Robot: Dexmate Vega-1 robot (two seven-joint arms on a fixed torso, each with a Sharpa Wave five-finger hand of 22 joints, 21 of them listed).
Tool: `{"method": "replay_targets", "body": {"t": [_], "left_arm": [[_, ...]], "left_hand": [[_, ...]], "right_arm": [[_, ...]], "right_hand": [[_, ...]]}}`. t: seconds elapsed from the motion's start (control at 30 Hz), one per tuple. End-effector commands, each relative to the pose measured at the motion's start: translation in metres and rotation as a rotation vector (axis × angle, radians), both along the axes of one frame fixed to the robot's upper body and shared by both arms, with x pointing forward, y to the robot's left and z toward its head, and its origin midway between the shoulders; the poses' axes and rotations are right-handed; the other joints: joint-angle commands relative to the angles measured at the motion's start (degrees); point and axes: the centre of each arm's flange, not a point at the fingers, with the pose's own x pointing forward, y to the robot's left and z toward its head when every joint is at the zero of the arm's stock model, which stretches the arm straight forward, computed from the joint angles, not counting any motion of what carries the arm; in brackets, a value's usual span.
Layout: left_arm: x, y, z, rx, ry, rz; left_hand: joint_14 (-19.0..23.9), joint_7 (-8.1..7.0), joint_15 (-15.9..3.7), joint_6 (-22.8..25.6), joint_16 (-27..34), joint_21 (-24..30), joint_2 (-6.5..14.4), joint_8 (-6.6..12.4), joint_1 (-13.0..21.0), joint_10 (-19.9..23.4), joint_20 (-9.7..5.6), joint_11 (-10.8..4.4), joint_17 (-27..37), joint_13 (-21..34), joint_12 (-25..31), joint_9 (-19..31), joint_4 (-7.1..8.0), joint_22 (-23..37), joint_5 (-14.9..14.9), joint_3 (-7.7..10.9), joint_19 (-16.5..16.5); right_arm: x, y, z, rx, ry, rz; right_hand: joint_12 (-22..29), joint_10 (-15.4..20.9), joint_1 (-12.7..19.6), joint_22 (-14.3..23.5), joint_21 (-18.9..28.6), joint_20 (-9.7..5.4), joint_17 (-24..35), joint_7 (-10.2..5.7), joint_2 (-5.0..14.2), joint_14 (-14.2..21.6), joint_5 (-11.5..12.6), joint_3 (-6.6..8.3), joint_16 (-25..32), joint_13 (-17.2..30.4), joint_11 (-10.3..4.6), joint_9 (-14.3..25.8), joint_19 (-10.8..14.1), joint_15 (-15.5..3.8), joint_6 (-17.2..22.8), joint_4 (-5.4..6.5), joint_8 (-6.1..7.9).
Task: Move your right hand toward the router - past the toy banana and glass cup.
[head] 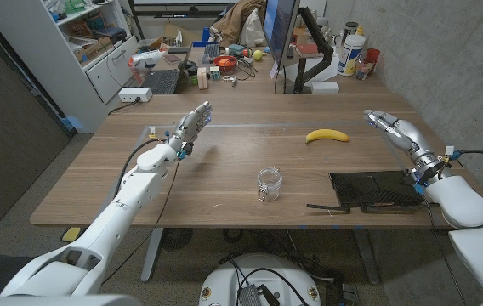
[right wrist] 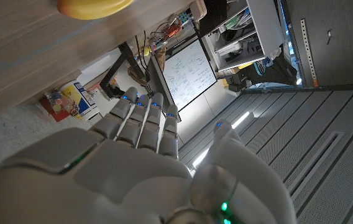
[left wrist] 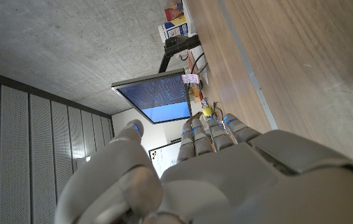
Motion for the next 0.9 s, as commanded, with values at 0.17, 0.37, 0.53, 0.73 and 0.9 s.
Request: {"method": "replay_targets", "body": {"t": [0.17,0.37,0.53,0.73,0.9], "left_arm": [[0.002,-0.007,0.005,0.015,-0.001,-0.014],[0.001,-0.008,0.006,0.018,-0.001,-0.012],[0.0,-0.008,0.006,0.02,-0.003,-0.01],[0.0,-0.01,0.008,0.029,-0.005,-0.009],[0.0,-0.012,0.011,0.039,-0.008,-0.01]], "left_hand": [[-0.3,-0.16,0.14,0.51,-0.1,-0.16,0.43,-0.18,0.54,-0.03,0.42,-0.02,0.3,0.18,-0.2,0.28,-0.27,0.26,-0.2,0.06,0.04],[-0.27,-0.04,0.09,0.46,-0.08,-0.16,0.44,-0.21,0.54,-0.05,0.48,-0.03,0.3,0.18,-0.2,0.28,-0.28,0.26,-0.22,0.03,0.05],[-0.29,-0.04,0.04,0.49,-0.09,-0.16,0.47,-0.2,0.54,-0.05,0.43,0.0,0.3,0.18,-0.2,0.28,-0.29,0.26,-0.25,0.01,0.04],[-0.3,-0.06,0.05,0.44,-0.09,-0.16,0.49,-0.23,0.55,-0.07,0.4,0.02,0.3,0.18,-0.21,0.28,-0.31,0.26,-0.27,-0.02,0.04],[-0.27,0.01,0.1,0.5,-0.07,-0.16,0.51,-0.22,0.55,0.0,0.42,-0.04,0.3,0.18,-0.18,0.28,-0.32,0.26,-0.3,-0.04,0.03]], "right_arm": [[-0.015,0.0,-0.004,-0.069,-0.031,-0.082],[-0.018,0.0,-0.004,-0.118,-0.039,-0.123],[-0.02,-0.001,-0.005,-0.152,-0.048,-0.154],[-0.025,-0.002,-0.005,-0.181,-0.069,-0.183],[-0.03,-0.003,-0.004,-0.217,-0.085,-0.221]], "right_hand": [[0.4,0.77,0.62,0.27,-0.7,-1.32,0.08,0.01,-1.06,1.12,0.79,-0.09,0.32,0.36,-0.44,0.31,0.86,-2.33,0.72,-0.88,0.26],[0.42,0.99,0.82,0.27,-0.92,-1.42,0.07,-0.01,-1.33,1.42,1.03,-0.13,0.3,0.37,-0.56,0.31,1.02,-2.47,0.72,-1.15,0.19],[0.42,1.1,0.91,0.28,-1.05,-1.5,0.07,-0.14,-1.49,1.51,1.18,-0.17,0.25,0.37,-0.64,0.32,1.14,-2.54,0.76,-1.29,0.16],[0.44,1.31,0.99,0.28,-1.24,-1.54,0.08,-0.26,-1.7,1.66,1.38,-0.23,0.2,0.38,-0.72,0.32,1.26,-2.81,0.78,-1.45,0.11],[0.46,1.49,1.01,0.3,-1.44,-1.6,0.1,-0.43,-1.86,1.79,1.61,-0.29,0.14,0.39,-0.89,0.33,1.39,-2.91,0.9,-1.57,0.1]]}}
